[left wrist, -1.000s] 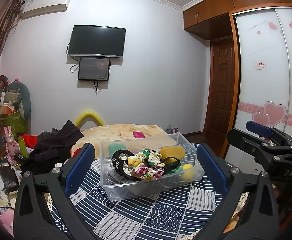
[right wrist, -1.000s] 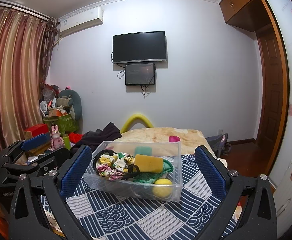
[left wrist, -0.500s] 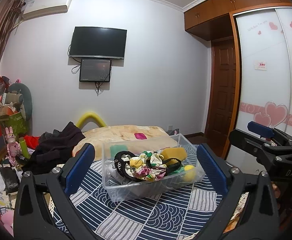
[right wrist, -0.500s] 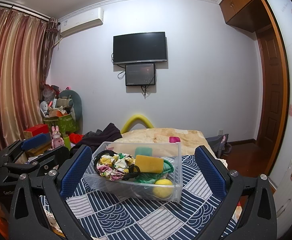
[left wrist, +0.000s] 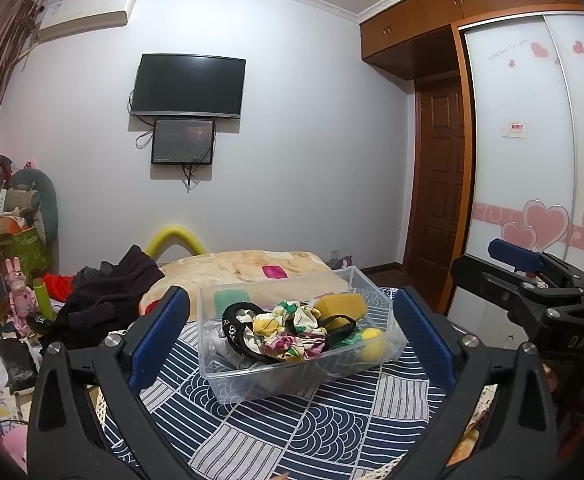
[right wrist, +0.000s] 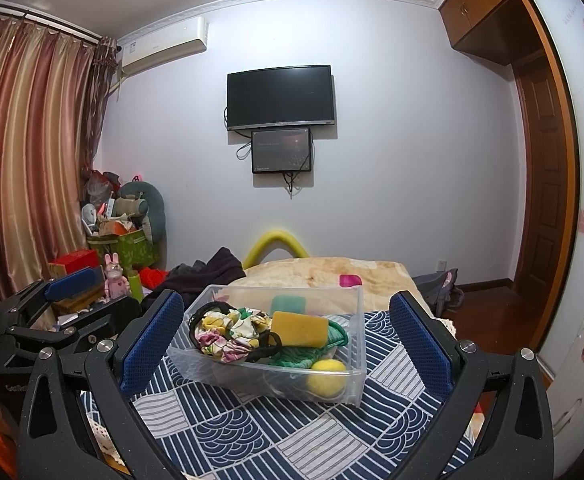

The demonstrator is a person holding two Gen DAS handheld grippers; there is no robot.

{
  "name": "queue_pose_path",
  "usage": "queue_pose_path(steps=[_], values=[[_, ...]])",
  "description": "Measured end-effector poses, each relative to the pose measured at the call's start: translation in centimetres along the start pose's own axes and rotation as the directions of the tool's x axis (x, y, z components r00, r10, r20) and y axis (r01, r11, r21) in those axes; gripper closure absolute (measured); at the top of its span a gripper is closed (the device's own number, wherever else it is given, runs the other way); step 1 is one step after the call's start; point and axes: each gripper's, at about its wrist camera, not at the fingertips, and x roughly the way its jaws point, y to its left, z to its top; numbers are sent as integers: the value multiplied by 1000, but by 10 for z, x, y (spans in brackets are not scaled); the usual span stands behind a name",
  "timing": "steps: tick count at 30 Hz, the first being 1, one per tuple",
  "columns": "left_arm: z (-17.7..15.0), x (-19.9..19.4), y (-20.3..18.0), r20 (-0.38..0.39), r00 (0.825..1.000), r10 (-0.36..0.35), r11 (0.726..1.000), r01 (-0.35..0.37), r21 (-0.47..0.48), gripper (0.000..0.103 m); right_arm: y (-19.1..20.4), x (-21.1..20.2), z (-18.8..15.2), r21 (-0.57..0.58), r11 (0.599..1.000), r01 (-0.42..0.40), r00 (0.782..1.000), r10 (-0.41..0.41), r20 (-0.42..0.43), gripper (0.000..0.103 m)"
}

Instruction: Organize soft objects

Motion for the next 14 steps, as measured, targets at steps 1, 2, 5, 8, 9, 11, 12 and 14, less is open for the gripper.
queue_pose_path(steps=[1, 2, 5, 8, 9, 11, 12, 14], values=[[0, 0, 0, 1, 1000, 1, 1000, -1, 1, 0, 0, 0, 1, -1, 1000, 0, 1000, 0, 0, 0], [0, 0, 1, 1, 1000, 2, 1000, -2, 1, 0, 0, 0, 0, 0, 1000, 0, 1000, 0, 1, 0], [0, 0, 1, -1, 1000, 2, 1000, -2, -2, 0, 0, 0, 1, 2, 1000, -2, 1000, 2, -1, 0], [-1, -1, 0, 3, 1000, 5, 1000, -5, -4, 0, 0, 0, 0, 0, 1000, -1, 1000, 1, 0, 0], [-2, -1, 0, 3, 1000, 7, 1000, -7, -4, 0, 0, 0, 0, 0, 1000, -1, 1000, 1, 0, 0], [-2, -1, 1, 2, 1000, 6, 1000, -6, -6, 0, 1, -1, 1, -1, 1000, -2, 1000, 2, 0, 0], [-2, -1, 0, 2, 1000, 7, 1000, -7, -7, 0, 1, -1, 1, 1, 1000, -2, 1000, 2, 0, 0], [-2, -1, 0, 0, 1000, 8, 1000, -8, -9, 0, 1, -1, 1, 1, 1000, -3, 1000, 3, 1, 0]])
